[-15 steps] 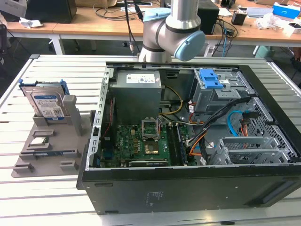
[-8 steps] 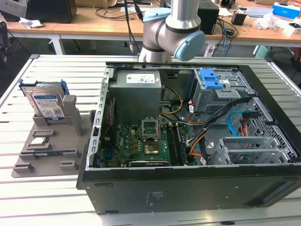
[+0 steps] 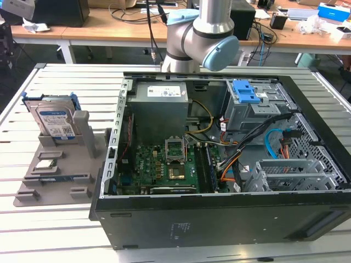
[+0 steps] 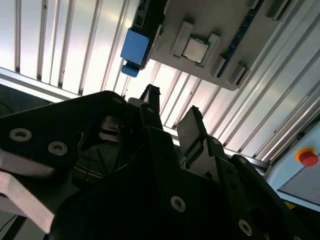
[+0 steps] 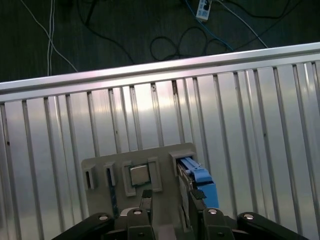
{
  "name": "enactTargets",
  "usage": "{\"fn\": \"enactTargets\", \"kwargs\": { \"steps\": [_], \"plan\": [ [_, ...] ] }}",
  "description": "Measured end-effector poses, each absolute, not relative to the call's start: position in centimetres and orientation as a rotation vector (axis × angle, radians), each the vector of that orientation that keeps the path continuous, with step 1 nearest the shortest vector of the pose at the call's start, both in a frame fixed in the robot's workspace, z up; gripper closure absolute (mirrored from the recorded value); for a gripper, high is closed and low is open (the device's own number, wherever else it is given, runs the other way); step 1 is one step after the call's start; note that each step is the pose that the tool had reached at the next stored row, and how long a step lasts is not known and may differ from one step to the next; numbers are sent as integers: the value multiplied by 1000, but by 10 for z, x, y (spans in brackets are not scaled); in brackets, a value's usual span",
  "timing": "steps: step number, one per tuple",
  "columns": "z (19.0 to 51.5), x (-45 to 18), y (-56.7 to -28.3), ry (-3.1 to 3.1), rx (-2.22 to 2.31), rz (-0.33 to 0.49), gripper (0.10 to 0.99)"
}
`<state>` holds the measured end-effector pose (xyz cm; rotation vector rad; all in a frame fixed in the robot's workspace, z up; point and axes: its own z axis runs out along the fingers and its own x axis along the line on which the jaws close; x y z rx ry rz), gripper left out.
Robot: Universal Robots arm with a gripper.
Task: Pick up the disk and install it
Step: 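Pick up the disk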
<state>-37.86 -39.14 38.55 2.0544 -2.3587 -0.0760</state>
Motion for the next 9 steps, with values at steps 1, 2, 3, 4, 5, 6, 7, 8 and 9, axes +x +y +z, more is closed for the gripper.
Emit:
{"fn": "enactTargets", "kwargs": {
  "steps": [1,2,3,4,5,6,7,8,9],
  "plan": [
    [385,-378,-390,-2359,2054,-76,667],
    [385,-378,-389,-2359,2054,-76,667],
    [386,-377,-387,-2359,2054,-76,667],
    [386,-377,-386,-2359,2054,-76,667],
    [386,-376,-385,-2359,2054,-76,667],
    [385,-375,-382,-2359,2054,-76,667],
    [385,-374,-379,-2359,2054,-76,667],
    [385,-373,-377,-2359,2054,-76,667],
    [386,-372,-376,-2359,2054,-76,667]
  ]
}}
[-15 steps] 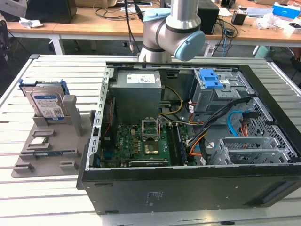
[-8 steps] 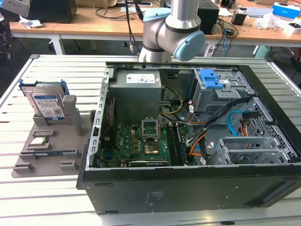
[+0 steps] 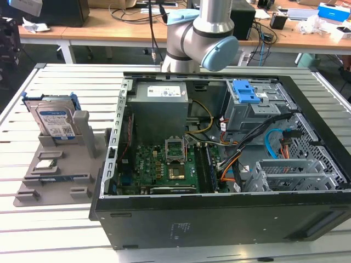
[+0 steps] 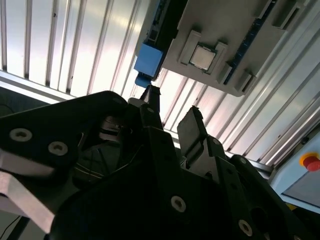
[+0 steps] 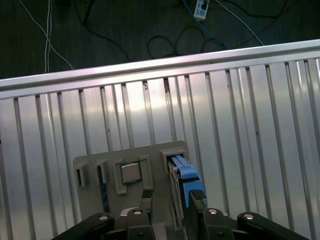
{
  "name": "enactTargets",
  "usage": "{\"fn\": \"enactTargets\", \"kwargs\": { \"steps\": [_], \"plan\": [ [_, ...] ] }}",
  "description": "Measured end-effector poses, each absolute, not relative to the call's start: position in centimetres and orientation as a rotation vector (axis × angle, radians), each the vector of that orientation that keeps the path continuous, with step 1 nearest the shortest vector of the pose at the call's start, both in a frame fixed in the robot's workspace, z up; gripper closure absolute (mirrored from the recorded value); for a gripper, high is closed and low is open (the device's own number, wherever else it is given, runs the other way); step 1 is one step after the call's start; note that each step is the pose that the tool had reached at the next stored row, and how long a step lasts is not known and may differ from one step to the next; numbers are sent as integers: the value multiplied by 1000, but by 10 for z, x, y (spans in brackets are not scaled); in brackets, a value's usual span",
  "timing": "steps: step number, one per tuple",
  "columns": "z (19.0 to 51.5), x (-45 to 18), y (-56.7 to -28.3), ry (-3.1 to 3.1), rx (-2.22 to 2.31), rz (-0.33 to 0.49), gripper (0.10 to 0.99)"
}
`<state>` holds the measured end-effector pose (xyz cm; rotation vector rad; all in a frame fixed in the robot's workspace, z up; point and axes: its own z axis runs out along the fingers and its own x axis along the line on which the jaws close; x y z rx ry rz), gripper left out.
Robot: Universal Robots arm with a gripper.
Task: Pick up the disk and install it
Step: 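Pick up the disk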
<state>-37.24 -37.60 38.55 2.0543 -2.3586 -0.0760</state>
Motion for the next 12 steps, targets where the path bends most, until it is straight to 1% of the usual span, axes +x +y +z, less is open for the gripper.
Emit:
{"fn": "enactTargets", "kwargs": {
  "steps": [4,12],
  "plan": [
    [385,-366,-370,-2359,2055,-76,667],
    [384,-359,-367,-2359,2054,-76,667]
  ]
}}
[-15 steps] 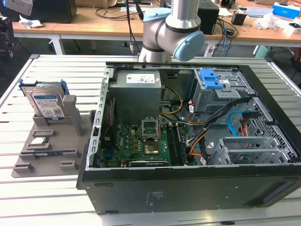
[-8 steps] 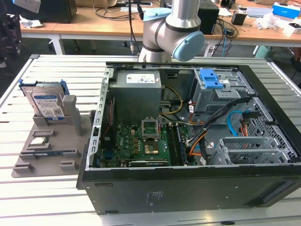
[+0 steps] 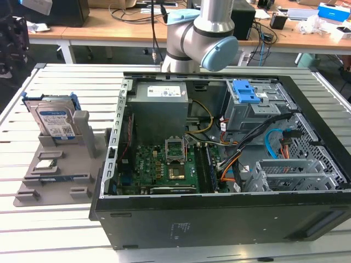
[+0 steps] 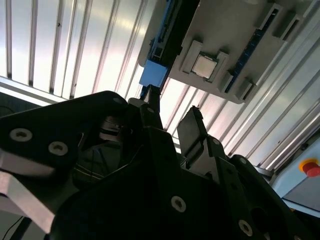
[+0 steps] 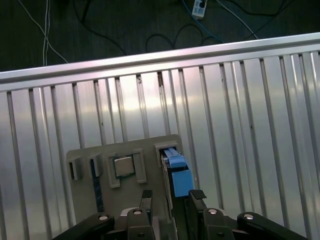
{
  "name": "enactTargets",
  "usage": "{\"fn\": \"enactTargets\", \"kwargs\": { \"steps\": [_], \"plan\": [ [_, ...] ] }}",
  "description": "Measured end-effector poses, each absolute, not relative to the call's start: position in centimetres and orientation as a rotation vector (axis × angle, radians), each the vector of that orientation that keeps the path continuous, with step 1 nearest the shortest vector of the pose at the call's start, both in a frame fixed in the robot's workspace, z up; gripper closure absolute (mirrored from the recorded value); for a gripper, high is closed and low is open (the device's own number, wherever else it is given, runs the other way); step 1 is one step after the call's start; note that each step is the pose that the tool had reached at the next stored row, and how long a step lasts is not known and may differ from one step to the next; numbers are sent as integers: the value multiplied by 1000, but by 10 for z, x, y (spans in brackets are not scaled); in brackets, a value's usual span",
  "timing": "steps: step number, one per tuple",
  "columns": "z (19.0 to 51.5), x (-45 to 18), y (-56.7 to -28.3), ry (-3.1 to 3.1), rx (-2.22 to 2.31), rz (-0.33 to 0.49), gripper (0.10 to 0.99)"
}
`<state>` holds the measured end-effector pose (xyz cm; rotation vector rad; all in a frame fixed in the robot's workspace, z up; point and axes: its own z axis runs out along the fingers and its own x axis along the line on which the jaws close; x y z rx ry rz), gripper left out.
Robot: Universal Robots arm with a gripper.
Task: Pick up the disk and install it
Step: 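Pick up the disk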
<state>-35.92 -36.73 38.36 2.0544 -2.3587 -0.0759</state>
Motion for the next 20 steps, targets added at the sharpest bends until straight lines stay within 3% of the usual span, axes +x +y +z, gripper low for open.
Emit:
{"fn": "enactTargets", "kwargs": {
  "steps": [20],
  "plan": [
    [364,-350,-366,-2359,2054,-76,667]
  ]
}}
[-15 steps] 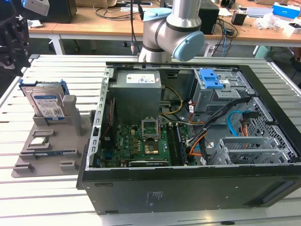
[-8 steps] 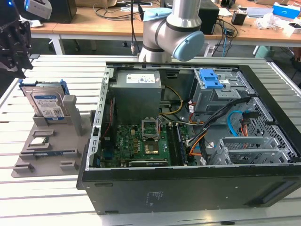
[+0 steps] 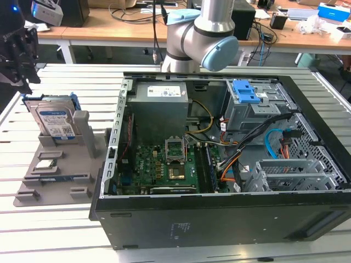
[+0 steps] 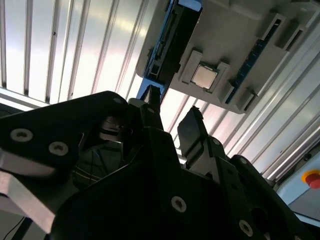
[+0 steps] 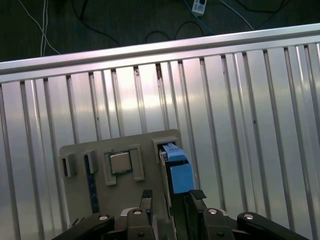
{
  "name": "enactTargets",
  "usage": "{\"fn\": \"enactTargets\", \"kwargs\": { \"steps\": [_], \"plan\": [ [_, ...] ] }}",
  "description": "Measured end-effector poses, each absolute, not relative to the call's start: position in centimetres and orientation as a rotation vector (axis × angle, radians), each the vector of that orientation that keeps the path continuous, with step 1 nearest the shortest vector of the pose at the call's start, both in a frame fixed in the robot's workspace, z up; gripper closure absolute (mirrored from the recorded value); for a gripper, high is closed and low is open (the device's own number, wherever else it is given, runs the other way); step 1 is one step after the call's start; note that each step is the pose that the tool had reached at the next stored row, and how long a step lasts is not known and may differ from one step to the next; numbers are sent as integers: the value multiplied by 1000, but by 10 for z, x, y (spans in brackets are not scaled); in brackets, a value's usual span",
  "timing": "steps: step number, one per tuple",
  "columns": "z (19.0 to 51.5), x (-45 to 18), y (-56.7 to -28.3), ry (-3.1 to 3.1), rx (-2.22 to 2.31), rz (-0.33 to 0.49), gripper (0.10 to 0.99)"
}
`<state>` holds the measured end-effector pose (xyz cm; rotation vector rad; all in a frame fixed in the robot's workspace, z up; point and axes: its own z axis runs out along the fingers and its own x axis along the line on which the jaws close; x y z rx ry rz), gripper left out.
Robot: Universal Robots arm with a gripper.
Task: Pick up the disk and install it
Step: 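Pick up the disk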
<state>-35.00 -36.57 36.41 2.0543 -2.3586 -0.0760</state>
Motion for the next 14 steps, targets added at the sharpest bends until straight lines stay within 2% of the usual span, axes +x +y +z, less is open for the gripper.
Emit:
{"fn": "enactTargets", "kwargs": {
  "steps": [14],
  "plan": [
    [344,-348,-360,-2350,2064,-76,667]
  ]
}}
